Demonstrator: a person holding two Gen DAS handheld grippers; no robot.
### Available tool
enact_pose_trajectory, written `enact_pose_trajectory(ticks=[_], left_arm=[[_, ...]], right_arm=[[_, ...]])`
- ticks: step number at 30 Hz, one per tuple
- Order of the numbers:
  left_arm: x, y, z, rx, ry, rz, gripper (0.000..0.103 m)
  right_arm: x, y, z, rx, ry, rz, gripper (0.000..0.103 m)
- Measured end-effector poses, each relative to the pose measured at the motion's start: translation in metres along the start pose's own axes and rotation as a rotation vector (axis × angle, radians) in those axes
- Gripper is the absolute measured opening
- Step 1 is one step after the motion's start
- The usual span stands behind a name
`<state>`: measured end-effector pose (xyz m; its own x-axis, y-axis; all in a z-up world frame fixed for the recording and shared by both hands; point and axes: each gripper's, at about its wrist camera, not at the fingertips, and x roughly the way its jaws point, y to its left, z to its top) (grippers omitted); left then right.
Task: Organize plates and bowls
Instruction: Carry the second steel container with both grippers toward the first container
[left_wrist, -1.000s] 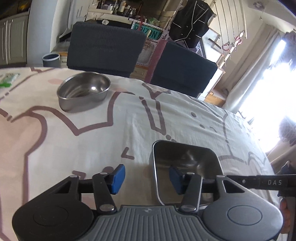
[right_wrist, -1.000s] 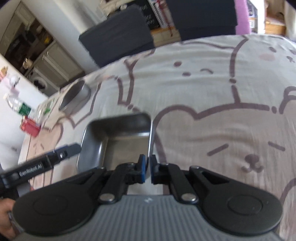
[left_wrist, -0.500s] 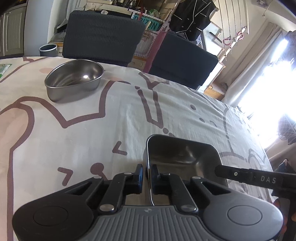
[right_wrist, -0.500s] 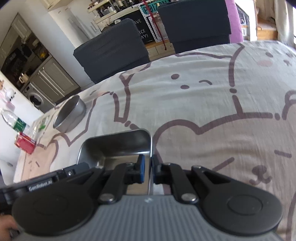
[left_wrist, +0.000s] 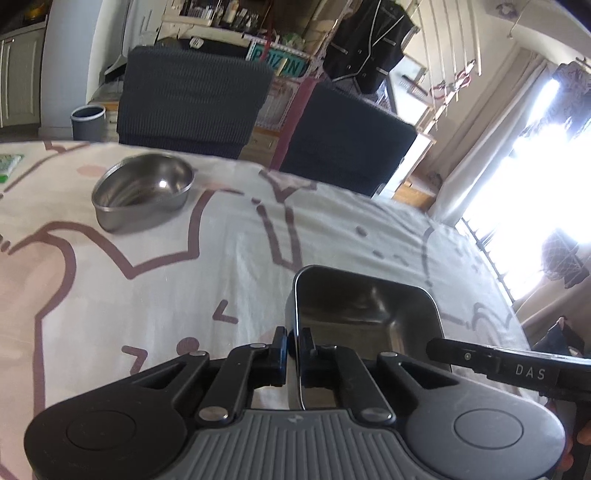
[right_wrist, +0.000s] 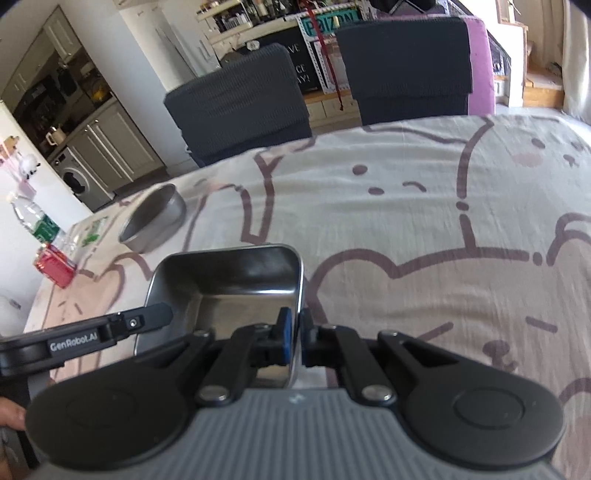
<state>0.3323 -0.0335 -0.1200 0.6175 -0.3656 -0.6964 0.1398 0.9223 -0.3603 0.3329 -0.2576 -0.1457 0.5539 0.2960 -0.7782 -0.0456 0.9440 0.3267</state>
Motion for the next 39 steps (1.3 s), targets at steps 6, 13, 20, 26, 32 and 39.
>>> enact_pose_trajectory(ticks=[6, 13, 20, 26, 32, 39], left_arm=[[-0.042, -0.02, -0.004, 0.019, -0.048, -0.029, 0.007], [-0.093, -0.044, -0.016, 0.053, -0.093, -0.066, 0.008], [-0.134, -0.061, -0.037, 0.085, -0.12, -0.124, 0.009], [-0.141, -0.073, -0.059, 0.117, -0.076, -0.175, 0.01], [-0.135, -0.086, -0.075, 0.164, -0.025, -0.201, 0.01], [-0.107, -0.105, -0.091, 0.263, 0.044, -0.17, 0.01]], right_arm=[[-0.048, 0.013, -0.007, -0.036, -0.058, 0.003, 0.006], [-0.106, 0.026, -0.025, -0.046, -0.137, -0.022, 0.006], [-0.159, 0.031, -0.051, -0.026, -0.204, -0.038, 0.006], [-0.186, 0.026, -0.08, -0.014, -0.22, -0.072, 0.006], [-0.202, 0.024, -0.099, -0.009, -0.202, -0.124, 0.006], [-0.203, 0.018, -0.109, -0.022, -0.156, -0.192, 0.006]])
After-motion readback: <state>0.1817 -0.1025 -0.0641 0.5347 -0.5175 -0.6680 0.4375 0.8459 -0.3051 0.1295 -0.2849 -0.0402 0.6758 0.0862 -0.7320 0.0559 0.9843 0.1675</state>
